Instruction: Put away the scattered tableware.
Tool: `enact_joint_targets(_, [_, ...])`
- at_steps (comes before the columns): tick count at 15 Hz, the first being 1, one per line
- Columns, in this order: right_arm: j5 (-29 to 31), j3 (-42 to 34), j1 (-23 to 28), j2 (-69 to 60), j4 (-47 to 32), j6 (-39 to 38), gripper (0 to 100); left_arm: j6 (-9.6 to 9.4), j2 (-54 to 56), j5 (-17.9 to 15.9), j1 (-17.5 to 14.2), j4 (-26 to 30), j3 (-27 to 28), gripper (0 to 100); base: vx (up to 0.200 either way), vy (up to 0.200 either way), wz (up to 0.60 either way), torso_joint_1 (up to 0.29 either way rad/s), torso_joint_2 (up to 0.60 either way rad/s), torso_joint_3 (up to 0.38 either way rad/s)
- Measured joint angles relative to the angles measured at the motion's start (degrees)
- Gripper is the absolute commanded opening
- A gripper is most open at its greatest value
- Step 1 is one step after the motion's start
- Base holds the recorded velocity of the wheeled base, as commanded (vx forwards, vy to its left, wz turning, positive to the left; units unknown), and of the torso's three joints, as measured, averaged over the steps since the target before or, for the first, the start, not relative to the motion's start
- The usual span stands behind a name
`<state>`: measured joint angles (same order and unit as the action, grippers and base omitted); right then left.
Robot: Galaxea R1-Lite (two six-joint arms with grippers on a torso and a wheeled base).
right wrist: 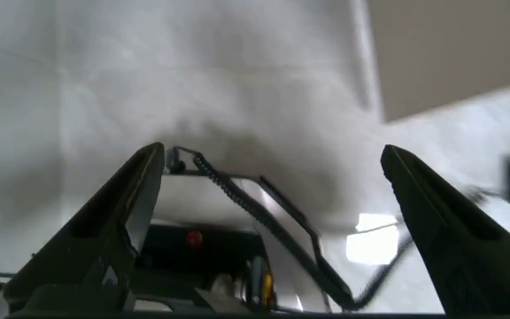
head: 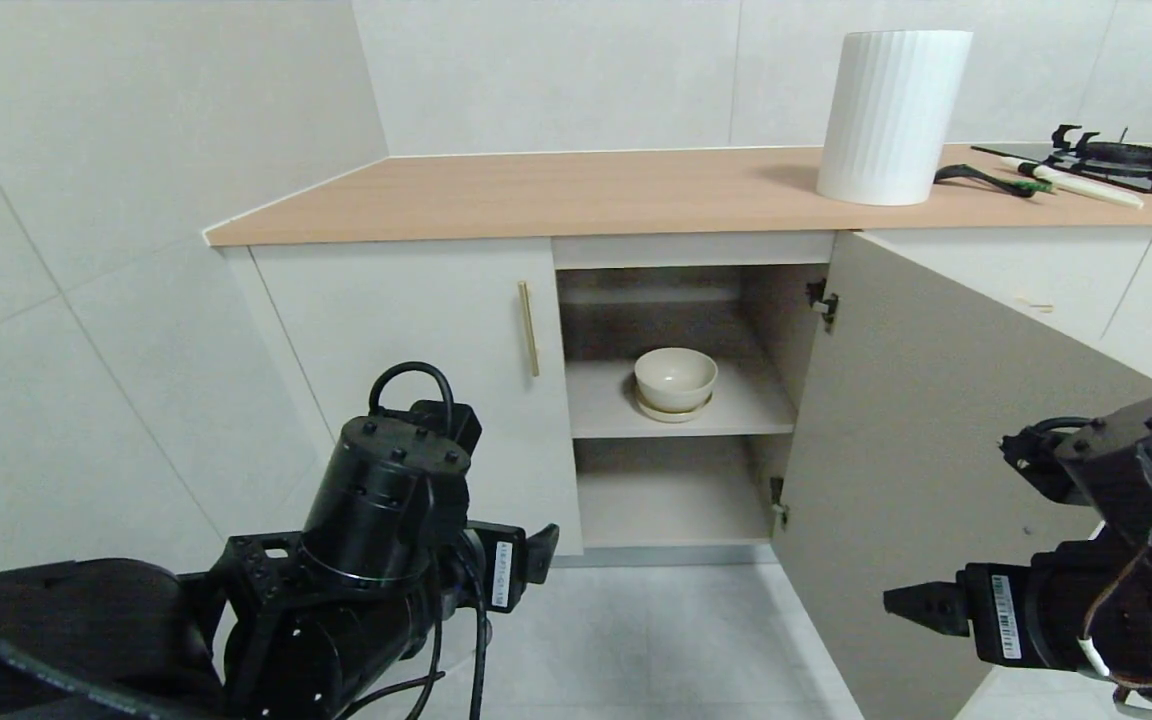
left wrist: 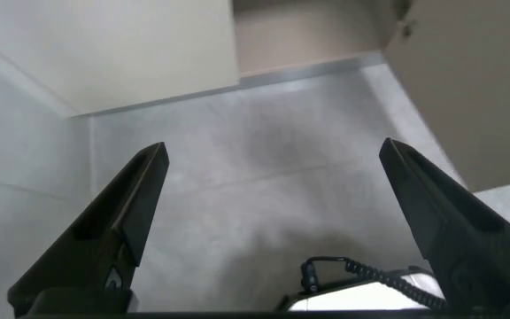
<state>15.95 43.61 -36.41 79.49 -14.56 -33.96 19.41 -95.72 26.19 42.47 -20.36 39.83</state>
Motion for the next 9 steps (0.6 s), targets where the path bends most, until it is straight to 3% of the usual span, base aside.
enact_joint_targets(1, [0.0,0.6,1.4,0.0,-1.2,1.2,100,-0.01,0.0,0.0,-0.1,0.0,0.0,100,0.000,-0.200,0.00,0.007,0.01,-0.007])
enact_joint_targets(3, [0.0,1.4,4.1,-0.4,-3.4,4.1,100,-0.01,-0.1,0.0,0.0,0.0,-0.2,100,0.000,0.000,0.00,0.000,0.00,0.000])
enact_joint_targets(7, [-0.2,7.1,10.8,-2.7,-21.6,9.9,100,-0.01,-0.2,0.0,-0.1,-0.1,-0.5,100,0.000,0.000,0.00,0.000,0.00,0.000])
enact_joint_targets(9, [-0.2,9.8,14.9,-3.7,-24.5,11.8,100,0.00,-0.3,0.0,0.0,-0.2,-0.5,100,0.000,0.000,0.00,0.000,0.00,0.000])
